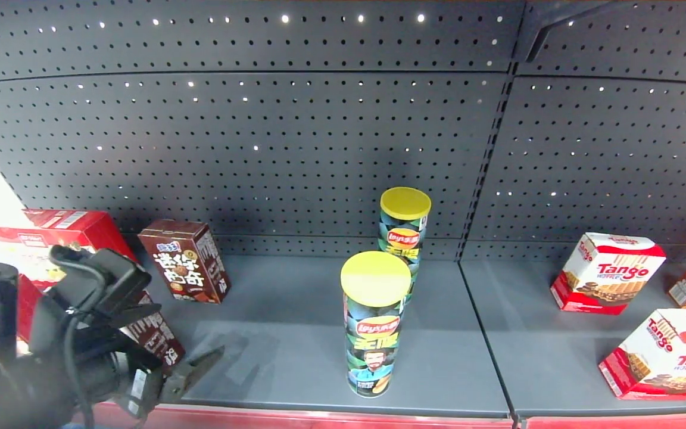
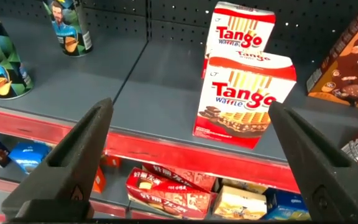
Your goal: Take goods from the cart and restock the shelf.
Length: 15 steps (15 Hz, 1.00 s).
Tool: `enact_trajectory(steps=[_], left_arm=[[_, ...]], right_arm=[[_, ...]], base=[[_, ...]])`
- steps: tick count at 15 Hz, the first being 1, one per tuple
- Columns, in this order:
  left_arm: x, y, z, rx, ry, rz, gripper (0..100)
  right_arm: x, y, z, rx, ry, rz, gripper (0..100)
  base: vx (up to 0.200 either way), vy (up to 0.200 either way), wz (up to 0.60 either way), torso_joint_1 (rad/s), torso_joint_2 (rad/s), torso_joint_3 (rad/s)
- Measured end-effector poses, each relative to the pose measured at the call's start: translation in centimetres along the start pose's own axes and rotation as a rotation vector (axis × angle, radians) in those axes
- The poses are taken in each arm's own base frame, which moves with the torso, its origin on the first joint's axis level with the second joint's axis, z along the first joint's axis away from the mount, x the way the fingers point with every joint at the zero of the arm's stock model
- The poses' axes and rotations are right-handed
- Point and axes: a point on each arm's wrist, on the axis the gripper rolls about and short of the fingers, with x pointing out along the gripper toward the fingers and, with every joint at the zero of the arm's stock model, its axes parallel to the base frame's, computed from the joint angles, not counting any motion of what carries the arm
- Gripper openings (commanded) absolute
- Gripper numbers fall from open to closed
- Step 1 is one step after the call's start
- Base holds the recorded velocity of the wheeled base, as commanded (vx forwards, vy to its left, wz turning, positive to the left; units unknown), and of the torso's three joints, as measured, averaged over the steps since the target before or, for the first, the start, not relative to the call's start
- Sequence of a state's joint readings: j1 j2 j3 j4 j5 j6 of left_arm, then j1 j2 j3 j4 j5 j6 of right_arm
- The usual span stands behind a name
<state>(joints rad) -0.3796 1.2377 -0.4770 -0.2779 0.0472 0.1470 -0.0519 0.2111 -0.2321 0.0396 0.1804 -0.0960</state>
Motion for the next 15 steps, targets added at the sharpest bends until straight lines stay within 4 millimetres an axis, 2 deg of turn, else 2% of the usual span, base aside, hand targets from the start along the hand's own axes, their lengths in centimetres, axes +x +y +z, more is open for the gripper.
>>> enact_trajectory(steps=[2,5,8,11,15], left_arm=[[1.4,-0.7,0.8,0.022,0.019,-0.006,100],[3.6,-1.8,3.6,0.043,-0.014,-0.041,100],[6.5,-3.8,5.9,0.063,-0.02,-0.068,100],[8.0,-6.7,5.6,0.007,0.025,-0.102,100],[8.7,-8.8,3.7,0.005,0.103,-0.097,100]], right_arm=[[0.0,0.0,-0.2,0.001,0.006,0.001,100],[0.1,0.0,-0.5,0.002,0.014,-0.001,100],[0.0,0.0,-0.3,0.001,0.005,-0.003,100],[0.0,0.0,-0.2,0.001,0.002,-0.004,100],[0.1,0.0,-0.2,0.003,0.008,0.0,100]], base=[[0.0,0.0,0.0,0.0,0.0,0.0],[0.0,0.0,0.0,0.0,0.0,0.0],[0.0,0.0,0.0,0.0,0.0,0.0],[0.0,0.0,0.0,0.0,0.0,0.0],[0.0,0.0,0.0,0.0,0.0,0.0]])
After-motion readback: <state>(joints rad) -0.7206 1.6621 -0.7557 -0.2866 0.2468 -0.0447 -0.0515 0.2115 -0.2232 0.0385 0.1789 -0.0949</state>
